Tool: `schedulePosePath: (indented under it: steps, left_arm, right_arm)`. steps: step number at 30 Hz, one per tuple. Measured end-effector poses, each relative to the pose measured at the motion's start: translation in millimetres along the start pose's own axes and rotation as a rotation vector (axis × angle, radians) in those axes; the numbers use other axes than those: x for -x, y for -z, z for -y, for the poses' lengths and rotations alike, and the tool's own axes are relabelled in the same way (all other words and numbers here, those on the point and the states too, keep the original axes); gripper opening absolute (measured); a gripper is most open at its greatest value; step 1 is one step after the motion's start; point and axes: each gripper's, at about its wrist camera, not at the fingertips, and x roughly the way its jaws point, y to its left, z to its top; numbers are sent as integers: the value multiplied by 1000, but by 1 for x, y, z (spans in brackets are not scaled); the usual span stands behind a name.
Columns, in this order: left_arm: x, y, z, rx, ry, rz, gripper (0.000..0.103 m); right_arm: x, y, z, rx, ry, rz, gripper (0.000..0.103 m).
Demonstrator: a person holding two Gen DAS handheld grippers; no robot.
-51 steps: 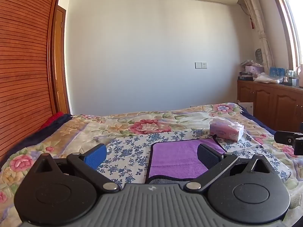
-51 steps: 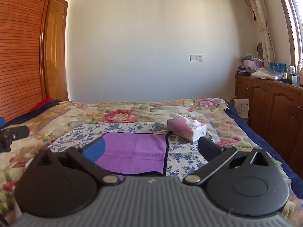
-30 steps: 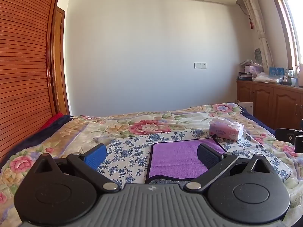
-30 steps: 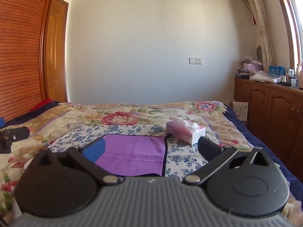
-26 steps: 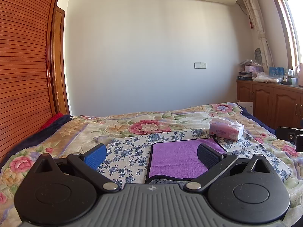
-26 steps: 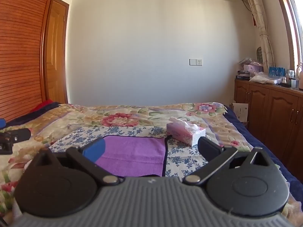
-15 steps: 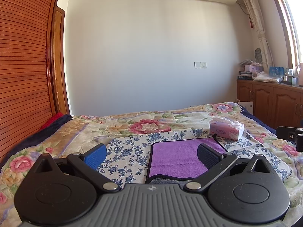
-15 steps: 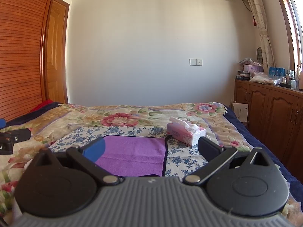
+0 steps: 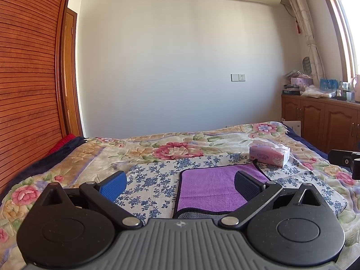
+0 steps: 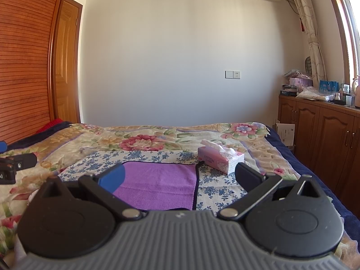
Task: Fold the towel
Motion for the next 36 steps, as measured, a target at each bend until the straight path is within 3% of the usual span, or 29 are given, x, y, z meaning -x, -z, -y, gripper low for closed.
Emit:
schedulePosePath:
  steps: [36]
  left_arm:
    - [-9,6,0,-27,3,-18,103]
  right_arm:
    - [-1,0,-2,12,-7,2,103]
